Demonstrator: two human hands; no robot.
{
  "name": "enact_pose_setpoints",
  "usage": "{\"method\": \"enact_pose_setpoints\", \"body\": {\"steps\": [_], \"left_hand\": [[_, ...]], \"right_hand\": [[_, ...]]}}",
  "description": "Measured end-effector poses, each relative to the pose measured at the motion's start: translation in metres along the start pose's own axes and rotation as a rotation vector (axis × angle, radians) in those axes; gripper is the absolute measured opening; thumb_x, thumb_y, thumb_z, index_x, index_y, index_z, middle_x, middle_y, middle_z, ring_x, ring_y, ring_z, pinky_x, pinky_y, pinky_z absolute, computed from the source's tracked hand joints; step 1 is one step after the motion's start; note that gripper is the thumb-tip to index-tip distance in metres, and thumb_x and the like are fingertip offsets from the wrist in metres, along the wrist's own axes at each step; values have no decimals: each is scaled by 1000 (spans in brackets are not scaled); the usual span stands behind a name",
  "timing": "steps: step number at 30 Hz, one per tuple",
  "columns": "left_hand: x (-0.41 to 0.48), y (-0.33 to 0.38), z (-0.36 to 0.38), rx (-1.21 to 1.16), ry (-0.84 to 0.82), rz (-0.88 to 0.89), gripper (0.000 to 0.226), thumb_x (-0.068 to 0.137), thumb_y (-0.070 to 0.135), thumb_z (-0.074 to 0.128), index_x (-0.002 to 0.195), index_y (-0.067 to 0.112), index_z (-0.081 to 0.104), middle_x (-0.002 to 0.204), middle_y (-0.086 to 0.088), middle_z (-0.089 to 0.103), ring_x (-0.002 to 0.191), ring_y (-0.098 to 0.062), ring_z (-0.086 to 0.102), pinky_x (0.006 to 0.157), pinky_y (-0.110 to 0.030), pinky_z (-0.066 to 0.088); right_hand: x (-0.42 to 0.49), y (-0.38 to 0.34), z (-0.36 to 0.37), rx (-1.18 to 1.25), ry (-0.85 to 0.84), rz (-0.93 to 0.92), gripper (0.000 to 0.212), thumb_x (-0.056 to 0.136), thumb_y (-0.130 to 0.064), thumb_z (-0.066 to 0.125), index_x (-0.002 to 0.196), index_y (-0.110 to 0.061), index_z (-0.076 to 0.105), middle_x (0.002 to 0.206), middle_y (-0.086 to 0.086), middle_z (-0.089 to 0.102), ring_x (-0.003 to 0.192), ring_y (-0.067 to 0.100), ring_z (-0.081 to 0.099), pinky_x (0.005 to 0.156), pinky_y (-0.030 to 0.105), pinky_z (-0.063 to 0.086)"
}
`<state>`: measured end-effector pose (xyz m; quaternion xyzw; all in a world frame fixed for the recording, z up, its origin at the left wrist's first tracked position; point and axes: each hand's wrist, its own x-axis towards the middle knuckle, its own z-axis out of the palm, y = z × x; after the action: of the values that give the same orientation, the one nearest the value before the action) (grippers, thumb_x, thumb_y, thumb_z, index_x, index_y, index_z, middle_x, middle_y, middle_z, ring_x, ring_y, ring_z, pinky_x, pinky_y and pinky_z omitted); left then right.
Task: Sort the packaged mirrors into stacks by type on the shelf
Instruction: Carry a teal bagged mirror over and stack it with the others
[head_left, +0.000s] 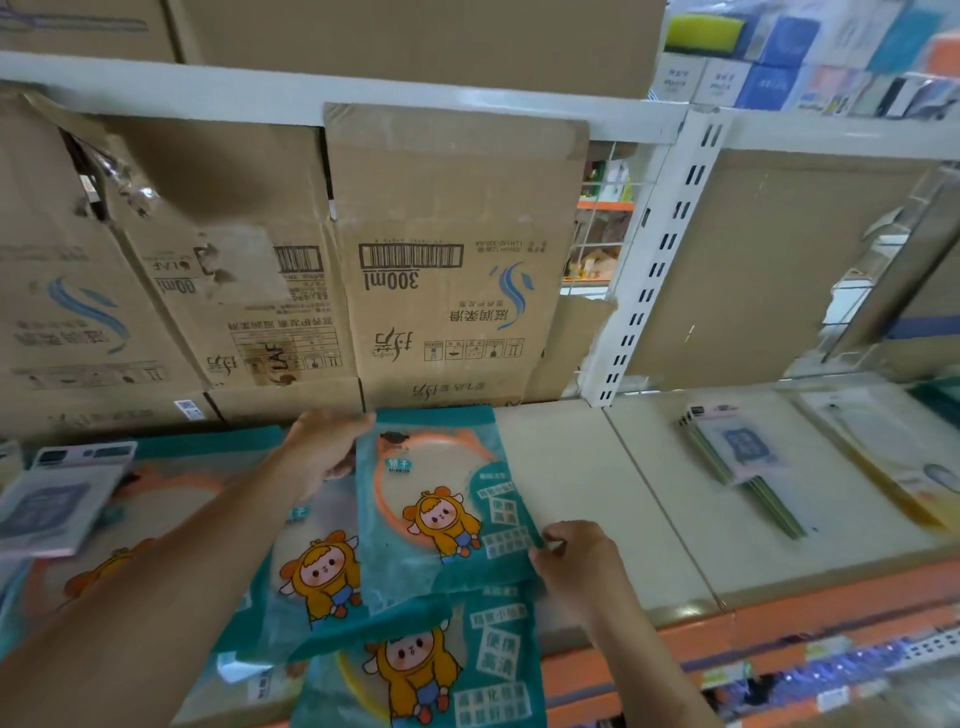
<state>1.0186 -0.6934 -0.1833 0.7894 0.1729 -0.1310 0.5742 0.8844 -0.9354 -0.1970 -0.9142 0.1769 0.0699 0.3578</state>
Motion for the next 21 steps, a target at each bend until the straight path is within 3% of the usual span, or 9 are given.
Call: {"method": "enact_pose_setpoints", "body": {"steps": [3,7,10,12,15,17,21], "left_hand": [[-1,-3,-1,40,1,27,23,92,27,58,96,4,61,85,-16,67,72,-24,61,74,-36,53],[-2,-4,-4,105,38,82,10,91,19,58,95,10,61,89,-12,67,80,-22,66,70,-34,56],[-2,-6,-14,22,-3,91,10,91,16,59,96,8,61,93,-14,69,84,-24,69,71,-36,57],[-2,-5,-18,-20,-32,97,8,91,15,59,93,8,63,94,-15,69,85,-26,69,77,-40,57],[-5,0,-15,-57,-68,110,8,91,18,60,90,10,64,94,-14,70,87,-28,68,84,-45,55],[-8,4,-9,-56,-99,142,11,91,19,60,96,11,65,97,-11,70,90,-25,68,85,-44,55],[-17,12,11,-37,-177,236,12,92,18,59,100,10,62,98,-8,69,89,-22,67,77,-36,55]], "right_hand": [[1,3,-1,32,12,38,33,85,-13,59,53,-14,54,51,-6,52,47,6,48,39,12,31],[-3,2,-2,117,40,90,19,84,-10,57,70,-21,64,69,-3,64,65,13,59,48,15,38],[-12,5,0,158,48,69,7,85,-13,59,86,-17,65,77,-1,61,61,9,51,47,13,34],[-20,5,-2,124,39,42,7,85,-18,63,82,-18,56,70,-4,52,58,8,43,44,13,30],[-35,5,-3,119,54,95,23,83,-17,65,64,-8,54,58,2,43,55,15,37,48,26,27],[-47,6,-3,164,92,133,22,83,-15,64,69,2,61,57,5,42,53,17,36,49,26,25],[-82,17,4,202,201,182,18,84,-14,61,73,1,63,59,8,48,54,18,42,50,27,30]]}}
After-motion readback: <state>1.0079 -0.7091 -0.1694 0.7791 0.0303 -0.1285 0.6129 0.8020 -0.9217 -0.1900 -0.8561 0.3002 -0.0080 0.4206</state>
